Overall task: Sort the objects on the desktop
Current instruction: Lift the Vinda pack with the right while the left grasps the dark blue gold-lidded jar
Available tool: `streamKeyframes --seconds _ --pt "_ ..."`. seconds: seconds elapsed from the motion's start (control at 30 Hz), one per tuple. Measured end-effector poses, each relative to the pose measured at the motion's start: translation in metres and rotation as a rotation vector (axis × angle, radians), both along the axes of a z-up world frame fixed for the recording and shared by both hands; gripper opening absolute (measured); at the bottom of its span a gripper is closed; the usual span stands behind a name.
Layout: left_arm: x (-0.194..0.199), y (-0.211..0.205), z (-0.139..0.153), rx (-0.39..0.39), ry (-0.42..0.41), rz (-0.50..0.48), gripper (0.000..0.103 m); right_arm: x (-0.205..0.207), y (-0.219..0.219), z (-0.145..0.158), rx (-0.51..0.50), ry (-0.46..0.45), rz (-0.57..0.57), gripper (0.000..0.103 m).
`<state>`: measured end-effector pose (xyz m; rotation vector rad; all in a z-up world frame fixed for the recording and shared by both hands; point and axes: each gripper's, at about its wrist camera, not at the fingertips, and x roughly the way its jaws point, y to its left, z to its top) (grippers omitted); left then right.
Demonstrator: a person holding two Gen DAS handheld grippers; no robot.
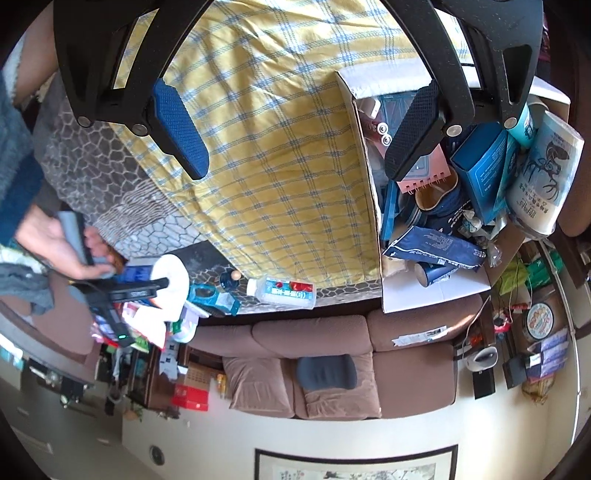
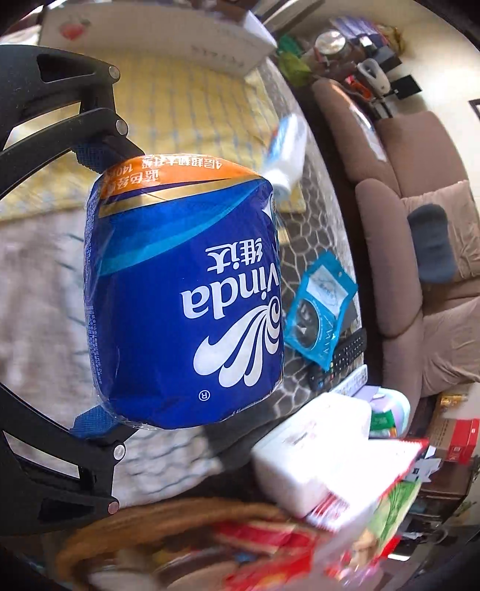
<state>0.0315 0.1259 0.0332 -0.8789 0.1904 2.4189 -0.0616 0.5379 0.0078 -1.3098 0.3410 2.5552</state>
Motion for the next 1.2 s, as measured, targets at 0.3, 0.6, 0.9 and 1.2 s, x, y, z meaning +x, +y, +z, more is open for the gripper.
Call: streamKeyframes --seconds 0.3,0.6,0.9,1.2 --pt "0.006 0.006 -0.018 -0.043 -0.036 -0.014 0.096 0.106 -0.049 0.074 -0.046 0.146 -0.131 0.101" --pt "-0.008 0.028 -0.036 -0.162 -0.095 0.039 0.096 0.113 -0.037 0.032 -0.03 0.073 -0.162 0.101" --pt "-0.08 0.147 0.006 -0.014 -0.255 0.066 0.096 0.12 -0.012 0.049 0.057 0.114 -0.22 0.1" --pt "-0.178 0.355 -0.045 -0.224 -0.184 0.151 0.099 0.147 0.022 0.011 0.006 -0.04 -0.232 0.1"
